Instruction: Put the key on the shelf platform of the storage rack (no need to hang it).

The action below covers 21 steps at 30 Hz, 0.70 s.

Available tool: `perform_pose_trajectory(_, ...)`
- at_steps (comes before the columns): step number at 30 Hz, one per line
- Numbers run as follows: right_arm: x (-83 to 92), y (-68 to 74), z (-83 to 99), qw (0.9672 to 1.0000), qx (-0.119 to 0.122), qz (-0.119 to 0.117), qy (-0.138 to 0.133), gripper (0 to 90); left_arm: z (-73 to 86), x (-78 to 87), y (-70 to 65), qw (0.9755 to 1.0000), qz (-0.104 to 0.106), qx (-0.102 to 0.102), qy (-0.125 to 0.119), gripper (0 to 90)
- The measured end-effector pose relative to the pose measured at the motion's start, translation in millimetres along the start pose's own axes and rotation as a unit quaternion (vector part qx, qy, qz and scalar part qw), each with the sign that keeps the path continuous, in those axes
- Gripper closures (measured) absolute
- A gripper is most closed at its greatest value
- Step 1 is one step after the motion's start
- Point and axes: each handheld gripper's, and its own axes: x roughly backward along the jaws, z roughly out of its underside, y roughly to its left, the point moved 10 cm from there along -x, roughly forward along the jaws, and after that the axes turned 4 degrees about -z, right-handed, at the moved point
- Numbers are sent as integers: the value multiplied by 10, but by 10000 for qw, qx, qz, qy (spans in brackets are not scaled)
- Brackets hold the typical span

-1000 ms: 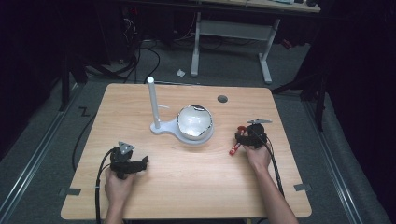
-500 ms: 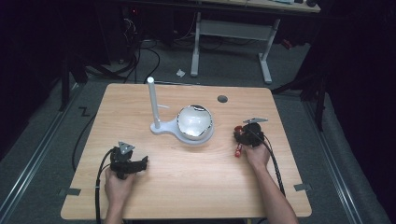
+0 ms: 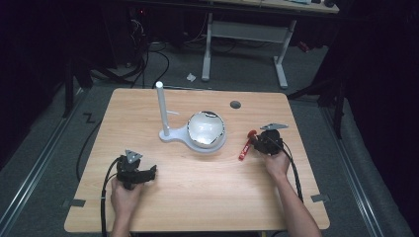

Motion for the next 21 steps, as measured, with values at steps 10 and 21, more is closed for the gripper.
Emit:
perform_pose_trajectory(10, 309, 39, -163, 9987, 138, -67, -492, 685, 0, 0, -1, 10000, 0, 4, 1, 150)
perform_pose_trajectory(21, 659, 80, -319, 9968, 303, -162, -716, 685, -2, -2, 1, 10000, 2, 5, 1, 151)
